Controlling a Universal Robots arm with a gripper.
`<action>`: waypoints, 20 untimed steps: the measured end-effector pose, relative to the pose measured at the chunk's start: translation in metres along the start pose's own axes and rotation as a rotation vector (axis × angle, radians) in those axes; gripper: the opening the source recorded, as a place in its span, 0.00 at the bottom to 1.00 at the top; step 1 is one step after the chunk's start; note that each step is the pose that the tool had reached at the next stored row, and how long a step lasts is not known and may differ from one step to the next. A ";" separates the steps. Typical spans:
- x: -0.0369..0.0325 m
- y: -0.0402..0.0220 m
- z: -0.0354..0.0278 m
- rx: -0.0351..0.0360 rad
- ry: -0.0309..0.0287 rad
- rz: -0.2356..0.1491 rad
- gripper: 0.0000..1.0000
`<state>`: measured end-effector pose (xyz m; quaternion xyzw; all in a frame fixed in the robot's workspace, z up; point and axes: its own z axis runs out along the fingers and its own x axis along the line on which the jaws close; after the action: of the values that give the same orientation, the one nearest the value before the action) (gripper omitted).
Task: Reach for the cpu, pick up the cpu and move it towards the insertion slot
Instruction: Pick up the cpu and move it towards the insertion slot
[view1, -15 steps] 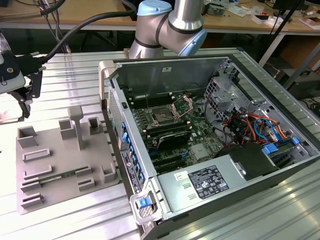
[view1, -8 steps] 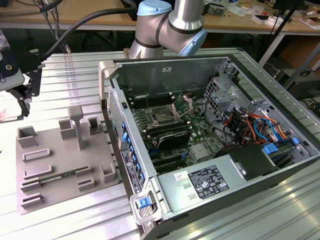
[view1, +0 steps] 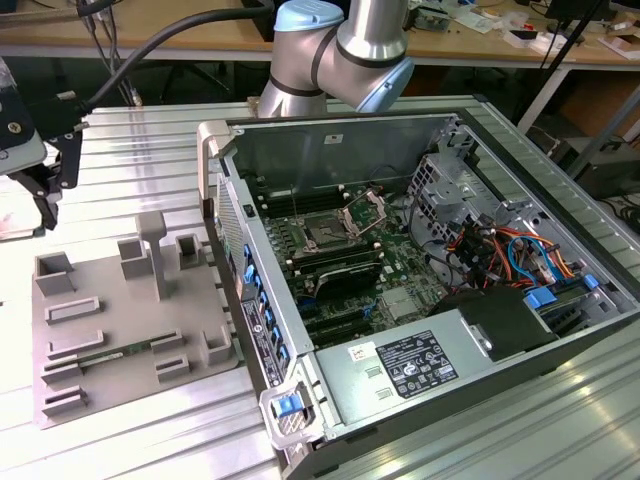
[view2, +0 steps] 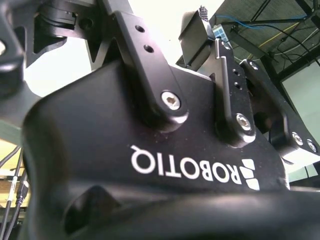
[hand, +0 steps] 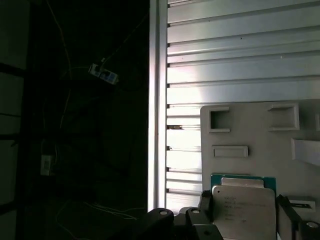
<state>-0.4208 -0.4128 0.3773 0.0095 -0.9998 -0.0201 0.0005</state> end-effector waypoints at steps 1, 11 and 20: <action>0.0000 0.0000 -0.0007 0.0000 -0.0001 0.000 0.55; 0.0000 0.0002 -0.0059 0.0000 0.0000 0.000 0.55; 0.0000 0.0004 -0.0105 0.0000 -0.0001 0.000 0.55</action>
<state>-0.4208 -0.4128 0.3878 0.0096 -0.9998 -0.0201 0.0004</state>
